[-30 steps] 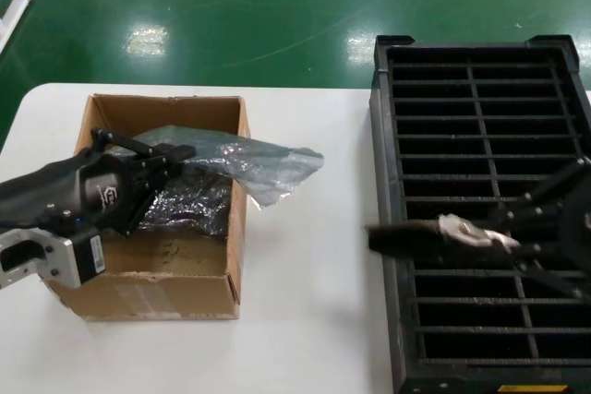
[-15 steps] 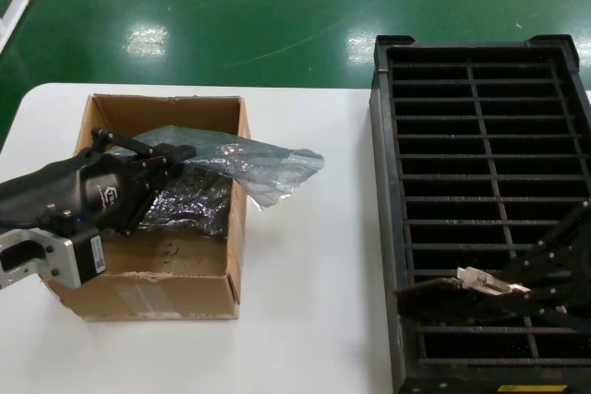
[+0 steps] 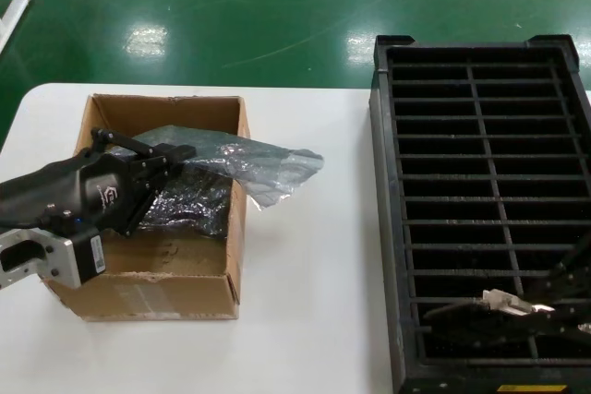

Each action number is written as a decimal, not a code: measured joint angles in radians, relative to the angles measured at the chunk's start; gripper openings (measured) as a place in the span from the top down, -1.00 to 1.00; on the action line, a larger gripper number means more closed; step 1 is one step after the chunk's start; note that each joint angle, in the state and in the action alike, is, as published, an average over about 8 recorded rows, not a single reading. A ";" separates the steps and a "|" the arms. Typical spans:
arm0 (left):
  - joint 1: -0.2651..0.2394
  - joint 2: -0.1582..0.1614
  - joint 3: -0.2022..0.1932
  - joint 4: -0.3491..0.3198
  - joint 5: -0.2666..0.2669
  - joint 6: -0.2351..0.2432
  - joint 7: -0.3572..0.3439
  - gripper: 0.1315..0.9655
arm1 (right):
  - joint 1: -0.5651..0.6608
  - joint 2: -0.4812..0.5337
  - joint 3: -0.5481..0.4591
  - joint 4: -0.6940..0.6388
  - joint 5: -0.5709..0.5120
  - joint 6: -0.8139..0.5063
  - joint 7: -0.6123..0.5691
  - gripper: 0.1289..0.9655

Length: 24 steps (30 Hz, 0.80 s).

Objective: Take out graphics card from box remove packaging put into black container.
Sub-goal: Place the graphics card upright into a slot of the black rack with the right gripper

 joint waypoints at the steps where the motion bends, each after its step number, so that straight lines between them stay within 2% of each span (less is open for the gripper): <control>1: 0.000 0.000 0.000 0.000 0.000 0.000 0.000 0.98 | 0.001 0.003 -0.004 0.002 0.002 0.000 -0.001 0.86; 11: 0.000 0.000 0.000 0.000 0.000 0.000 0.000 0.98 | -0.001 0.022 -0.022 0.015 0.014 -0.001 -0.012 0.86; 24: 0.000 0.000 0.000 0.000 0.000 0.000 0.000 0.98 | -0.025 -0.006 -0.016 -0.025 -0.040 0.003 -0.061 0.86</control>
